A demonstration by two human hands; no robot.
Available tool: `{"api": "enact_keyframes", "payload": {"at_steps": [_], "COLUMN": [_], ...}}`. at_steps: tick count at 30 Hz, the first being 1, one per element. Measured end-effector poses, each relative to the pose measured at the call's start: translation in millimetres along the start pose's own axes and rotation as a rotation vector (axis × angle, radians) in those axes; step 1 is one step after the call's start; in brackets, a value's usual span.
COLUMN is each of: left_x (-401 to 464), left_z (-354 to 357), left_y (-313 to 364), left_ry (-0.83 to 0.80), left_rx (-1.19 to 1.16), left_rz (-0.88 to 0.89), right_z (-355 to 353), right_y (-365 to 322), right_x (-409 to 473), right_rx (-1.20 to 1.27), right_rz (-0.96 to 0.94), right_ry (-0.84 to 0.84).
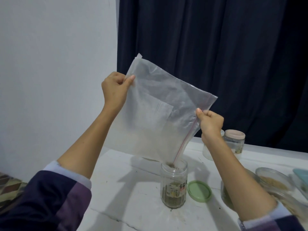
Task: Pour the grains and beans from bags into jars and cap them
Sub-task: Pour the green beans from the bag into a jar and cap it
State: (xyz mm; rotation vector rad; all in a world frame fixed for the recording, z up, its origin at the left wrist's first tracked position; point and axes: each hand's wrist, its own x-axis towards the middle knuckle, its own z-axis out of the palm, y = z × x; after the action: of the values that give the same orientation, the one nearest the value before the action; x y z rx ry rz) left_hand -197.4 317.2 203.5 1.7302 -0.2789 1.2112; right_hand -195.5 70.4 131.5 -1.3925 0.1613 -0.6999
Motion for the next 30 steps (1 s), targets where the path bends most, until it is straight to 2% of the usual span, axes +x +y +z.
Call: {"api": "enact_keyframes", "payload": {"at_steps": [21,30], "left_x": [15.9,17.4], "left_z": [26.7,40.2], "left_y": [21.7,33.8], "left_ry": [-0.111,-0.171], "left_rx": [0.044,0.060], "left_rz": [0.060,0.114], "right_z": [-14.3,-20.0], "right_y": [10.9,17.3], "right_x": [5.6,2.7], "right_rx": [0.106,0.154], "right_rz": [0.052,0.128], "right_ry": [0.129,0.122]}}
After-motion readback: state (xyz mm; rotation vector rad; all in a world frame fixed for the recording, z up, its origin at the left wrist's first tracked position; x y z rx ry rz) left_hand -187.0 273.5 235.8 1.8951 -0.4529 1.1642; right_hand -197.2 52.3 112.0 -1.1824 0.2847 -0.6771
